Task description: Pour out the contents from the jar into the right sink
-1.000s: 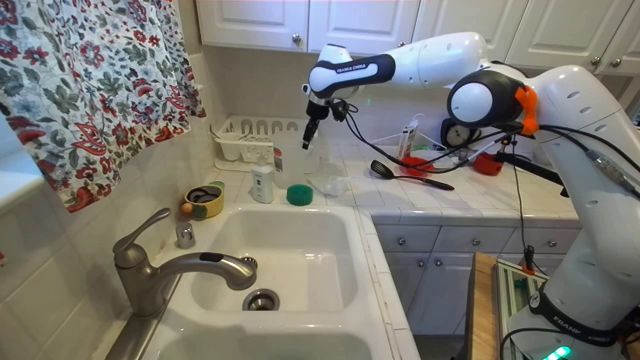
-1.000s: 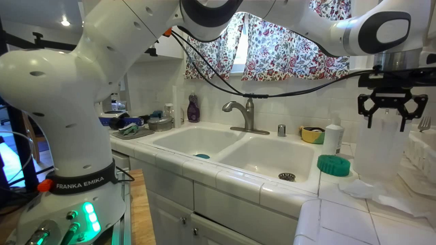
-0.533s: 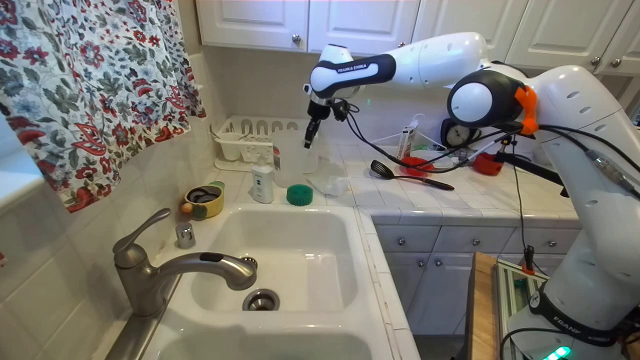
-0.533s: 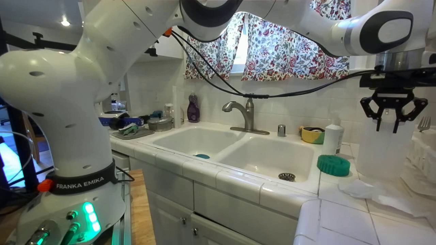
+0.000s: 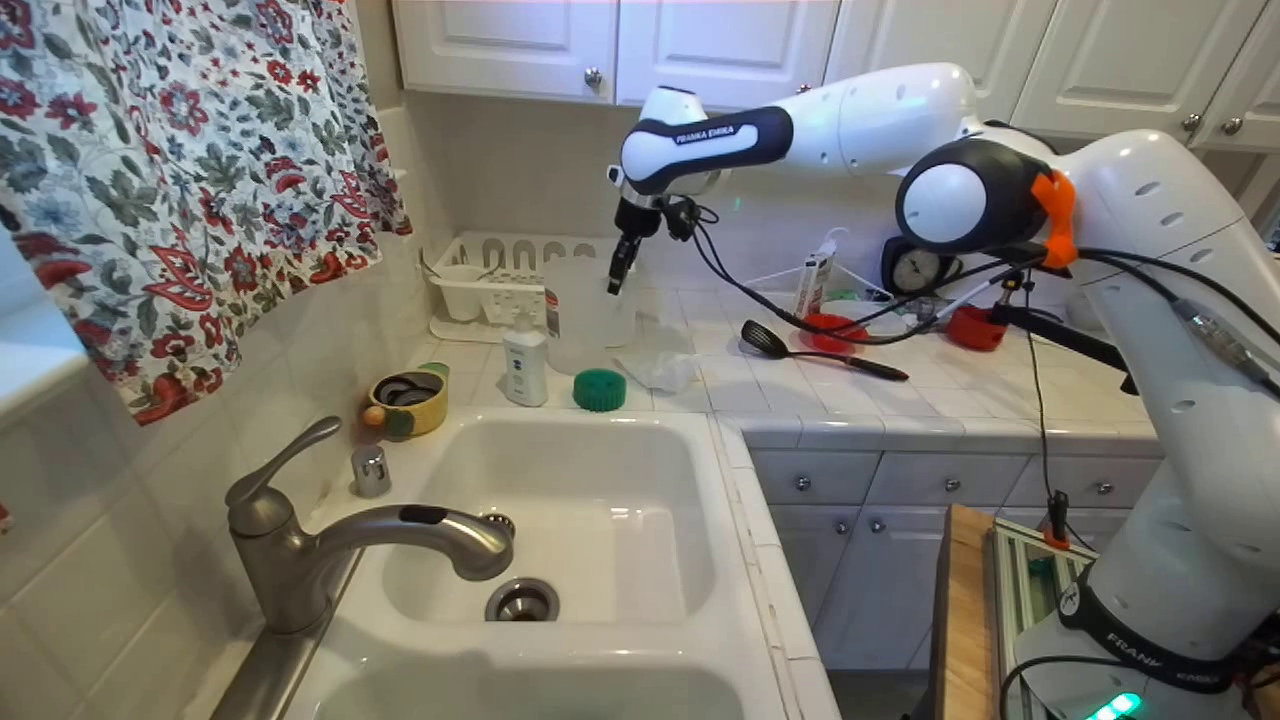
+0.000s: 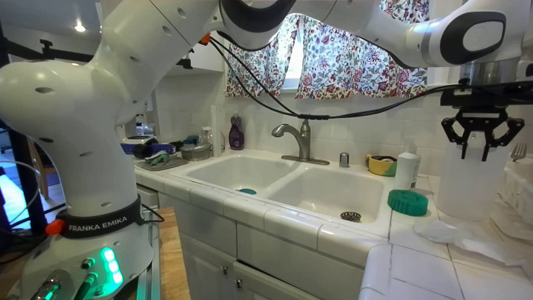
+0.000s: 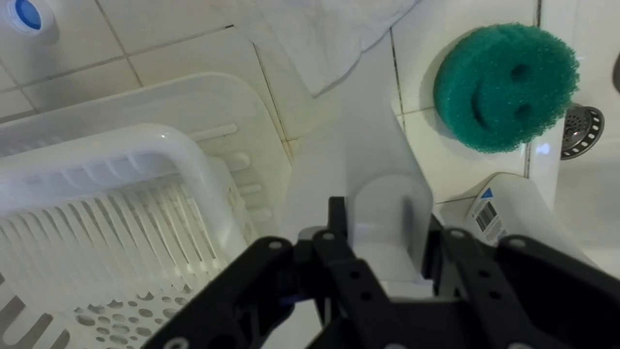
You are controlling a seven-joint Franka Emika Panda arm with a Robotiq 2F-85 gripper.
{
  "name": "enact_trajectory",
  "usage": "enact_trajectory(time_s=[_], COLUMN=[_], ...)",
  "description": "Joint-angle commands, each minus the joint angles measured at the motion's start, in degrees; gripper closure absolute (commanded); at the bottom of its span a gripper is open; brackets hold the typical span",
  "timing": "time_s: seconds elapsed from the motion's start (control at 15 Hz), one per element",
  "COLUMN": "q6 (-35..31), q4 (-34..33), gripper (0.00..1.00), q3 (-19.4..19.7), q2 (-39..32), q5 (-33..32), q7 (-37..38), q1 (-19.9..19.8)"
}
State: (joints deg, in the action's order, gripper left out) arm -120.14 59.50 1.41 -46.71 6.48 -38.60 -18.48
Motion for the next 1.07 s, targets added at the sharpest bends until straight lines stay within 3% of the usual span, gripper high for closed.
enact_trajectory(time_s=[0.0,0.4,1.0], q6=[-2.05,-3.6,-4.92], q4=[2.96,8.49,28.95], gripper=[0.91,0.91,0.91], q3=[-2.06,-3.25,-1.69], q2=[3.67,10.06,27.76], q5=[2.57,2.18,-3.28], q7=[-1.91,-4.43,-13.99], q1=[-1.22,-1.98,-0.44])
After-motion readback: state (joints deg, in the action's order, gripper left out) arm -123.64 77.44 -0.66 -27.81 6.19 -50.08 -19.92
